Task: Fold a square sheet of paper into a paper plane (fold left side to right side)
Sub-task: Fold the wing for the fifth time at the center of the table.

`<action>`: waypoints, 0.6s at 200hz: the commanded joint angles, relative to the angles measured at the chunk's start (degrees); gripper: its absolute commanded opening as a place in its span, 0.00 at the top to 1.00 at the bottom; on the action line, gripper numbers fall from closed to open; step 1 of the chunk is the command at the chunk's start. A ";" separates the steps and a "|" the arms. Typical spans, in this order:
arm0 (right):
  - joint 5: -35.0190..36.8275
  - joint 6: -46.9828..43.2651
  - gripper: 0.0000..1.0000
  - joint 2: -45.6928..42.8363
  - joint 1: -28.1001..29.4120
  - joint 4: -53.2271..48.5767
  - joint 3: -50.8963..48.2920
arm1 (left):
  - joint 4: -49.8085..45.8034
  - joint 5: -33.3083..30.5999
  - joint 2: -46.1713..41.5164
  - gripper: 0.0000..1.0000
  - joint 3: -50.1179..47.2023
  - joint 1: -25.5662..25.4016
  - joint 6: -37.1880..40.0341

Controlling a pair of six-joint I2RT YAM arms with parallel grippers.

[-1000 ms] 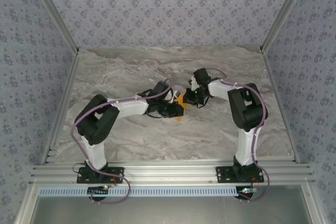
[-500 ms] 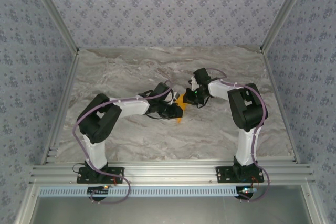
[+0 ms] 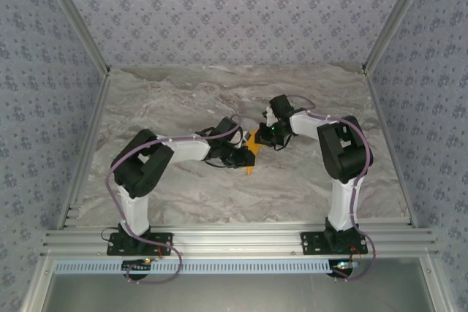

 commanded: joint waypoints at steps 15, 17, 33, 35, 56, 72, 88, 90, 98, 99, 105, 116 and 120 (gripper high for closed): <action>3.55 -0.86 0.89 4.00 0.50 -6.88 -1.60 | 2.00 1.91 0.97 0.78 1.14 -0.58 -0.31; 3.56 -0.87 0.89 4.00 0.47 -6.88 -1.60 | 2.07 1.97 0.94 0.78 1.08 -0.59 -0.33; 3.58 -0.82 0.89 4.17 0.56 -6.88 -1.60 | 2.30 2.05 0.90 0.77 1.13 -0.52 -0.43; 3.57 -0.88 0.89 4.13 0.53 -6.88 -1.60 | 2.30 2.03 0.92 0.77 1.19 -0.58 -0.38; 3.50 -0.84 0.89 4.13 0.56 -6.96 -1.52 | 2.30 2.03 1.31 0.77 1.21 -0.56 -0.42; 3.43 -0.82 0.89 4.17 0.55 -6.97 -1.52 | 2.55 2.05 1.70 0.77 1.10 -0.55 -0.59; 3.39 -0.76 0.89 4.17 0.63 -6.97 -1.58 | 2.81 2.20 1.97 0.76 1.19 -0.68 -0.77; 3.43 -0.80 0.89 4.22 0.70 -6.99 -1.57 | 2.87 2.26 1.93 0.76 1.23 -0.68 -0.75; 3.39 -0.79 0.89 4.28 0.67 -6.97 -1.58 | 2.97 2.35 1.96 0.76 1.18 -0.67 -0.82; 3.39 -0.80 0.89 4.27 0.65 -6.97 -1.59 | 2.99 2.40 1.92 0.76 1.21 -0.63 -0.80; 3.39 -0.80 0.89 4.26 0.69 -6.97 -1.51 | 3.38 2.50 1.77 0.76 1.04 -0.65 -0.87; 3.39 -0.87 0.89 4.37 0.69 -7.06 -1.52 | 3.84 2.56 1.10 0.76 0.90 -0.66 -1.08; 3.39 -0.86 0.89 4.39 0.72 -7.07 -1.51 | 3.94 2.50 0.72 0.75 0.69 -0.64 -1.01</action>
